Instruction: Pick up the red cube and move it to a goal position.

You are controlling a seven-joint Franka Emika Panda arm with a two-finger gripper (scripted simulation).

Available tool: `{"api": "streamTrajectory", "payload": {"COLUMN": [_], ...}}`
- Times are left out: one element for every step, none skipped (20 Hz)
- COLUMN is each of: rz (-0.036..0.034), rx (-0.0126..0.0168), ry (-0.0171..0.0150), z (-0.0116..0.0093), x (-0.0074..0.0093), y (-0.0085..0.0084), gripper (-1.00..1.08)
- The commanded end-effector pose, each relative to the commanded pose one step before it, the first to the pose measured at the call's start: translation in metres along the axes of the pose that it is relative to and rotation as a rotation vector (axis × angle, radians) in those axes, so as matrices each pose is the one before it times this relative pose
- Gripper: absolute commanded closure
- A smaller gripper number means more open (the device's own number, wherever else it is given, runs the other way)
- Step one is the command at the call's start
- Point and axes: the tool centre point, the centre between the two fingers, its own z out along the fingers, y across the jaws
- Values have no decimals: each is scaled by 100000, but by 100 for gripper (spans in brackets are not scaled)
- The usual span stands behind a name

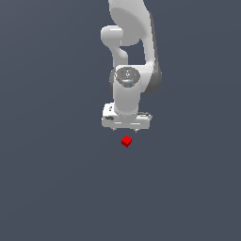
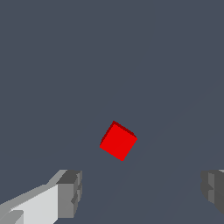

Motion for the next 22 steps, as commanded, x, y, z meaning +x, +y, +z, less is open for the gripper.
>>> {"api": "streamTrajectory", "payload": {"rz": [4263,2031,2175,2321,2470,2619,2756,2787,2801,2816,2792,2668,2536,2403,2270,2132,1996,1856,1713,1569,1425,1276], "rx": [60,33,35,37,39,42,44,45,46,47,47,46,45,44,43,42,41,39,38,36,34,32], "ry": [326,176,189,202,215,229,241,245,246,248,246,235,223,211,198,185,172,159,145,131,118,103], "z": [876,407,436,465,495,526,554,561,564,567,563,539,513,486,460,433,405,377,348,319,290,260], "x": [-55,-18,-19,-19,-20,-20,-20,-20,-19,-17,-16,-15,-13,-11,-10,-9,-7,-6,-5,-4,-2,-2], "y": [-70,-31,-34,-37,-39,-42,-44,-46,-47,-47,-48,-47,-46,-45,-43,-42,-40,-39,-37,-35,-33,-32], "gripper": [-92,-92,-92,-92,-92,-92,-92,-92,-92,-92,-92,-92,-92,-92,-92,-92,-92,-92,-92,-92,-92,-92]}}
